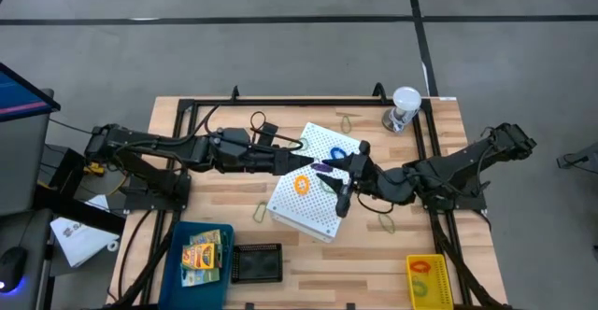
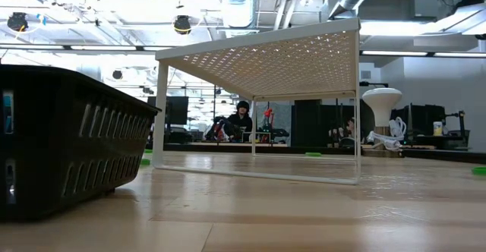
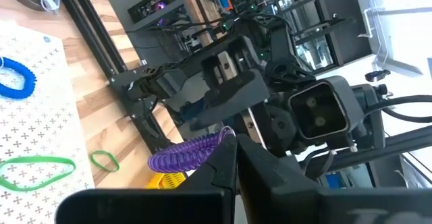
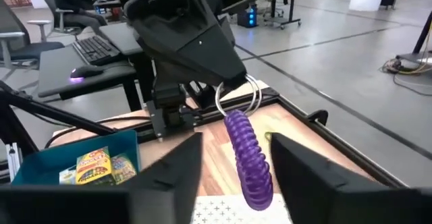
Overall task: Pick & Place Office Desk Supplies
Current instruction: Put the purple spring keychain into the yellow bin
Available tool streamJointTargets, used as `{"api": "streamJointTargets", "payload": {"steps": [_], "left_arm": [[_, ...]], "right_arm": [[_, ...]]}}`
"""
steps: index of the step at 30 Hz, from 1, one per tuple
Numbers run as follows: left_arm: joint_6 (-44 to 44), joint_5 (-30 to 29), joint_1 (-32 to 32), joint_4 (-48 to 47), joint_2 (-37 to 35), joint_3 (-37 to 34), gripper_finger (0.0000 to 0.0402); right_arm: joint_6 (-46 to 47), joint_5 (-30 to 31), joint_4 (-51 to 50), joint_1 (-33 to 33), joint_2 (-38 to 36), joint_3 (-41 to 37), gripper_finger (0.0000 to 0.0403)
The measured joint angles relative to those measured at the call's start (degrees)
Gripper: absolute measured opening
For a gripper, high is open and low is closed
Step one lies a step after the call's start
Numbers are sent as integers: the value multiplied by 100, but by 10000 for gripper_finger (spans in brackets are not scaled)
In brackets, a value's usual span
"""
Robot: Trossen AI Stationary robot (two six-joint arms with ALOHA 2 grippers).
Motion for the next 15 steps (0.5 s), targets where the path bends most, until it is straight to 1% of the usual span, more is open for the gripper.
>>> {"api": "streamJointTargets", "payload": {"steps": [2,6,7,11,13,15], "left_arm": [[0,-1,-1,0,0,0,0],[0,-1,-22,37,0,0,0],[0,-1,-22,59,0,0,0],[67,-1,-22,89,0,0,1],[213,-1,-22,95,-9,0,5],[447,-1,-22,98,-73,0,13]], "right_arm": [[61,-2,-12,2,0,0,125],[123,-14,-13,16,0,0,30],[150,-13,-15,18,0,0,20],[475,9,-10,22,0,0,21],[665,7,-12,44,0,0,12],[765,27,-9,129,0,0,10]]}}
